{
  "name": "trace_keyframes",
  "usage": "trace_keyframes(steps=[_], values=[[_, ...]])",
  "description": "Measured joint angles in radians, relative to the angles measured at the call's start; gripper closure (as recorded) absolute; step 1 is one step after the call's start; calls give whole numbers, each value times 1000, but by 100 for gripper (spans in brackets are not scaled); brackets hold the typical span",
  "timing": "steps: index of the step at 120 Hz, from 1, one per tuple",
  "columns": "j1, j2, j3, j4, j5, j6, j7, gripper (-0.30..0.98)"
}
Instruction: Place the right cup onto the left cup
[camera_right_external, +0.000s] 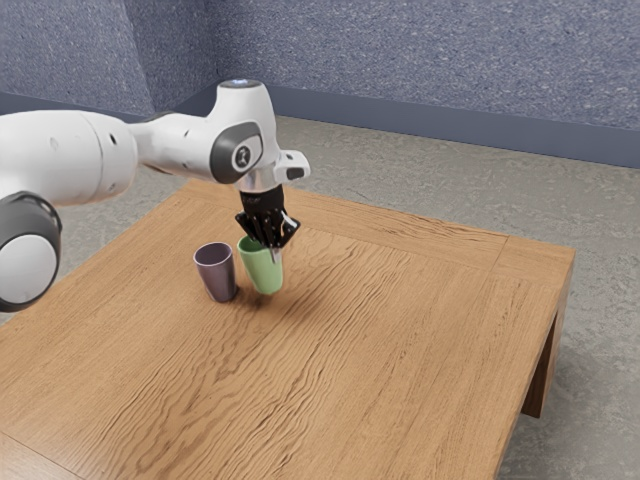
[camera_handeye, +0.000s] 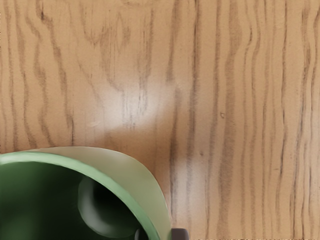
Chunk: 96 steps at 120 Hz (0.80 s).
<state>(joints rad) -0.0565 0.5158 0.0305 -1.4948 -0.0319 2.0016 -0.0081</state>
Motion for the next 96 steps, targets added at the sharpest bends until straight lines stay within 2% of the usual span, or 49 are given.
trace_keyframes(steps=[96], values=[[35,-165,15,-56,29,-52,-5,79]])
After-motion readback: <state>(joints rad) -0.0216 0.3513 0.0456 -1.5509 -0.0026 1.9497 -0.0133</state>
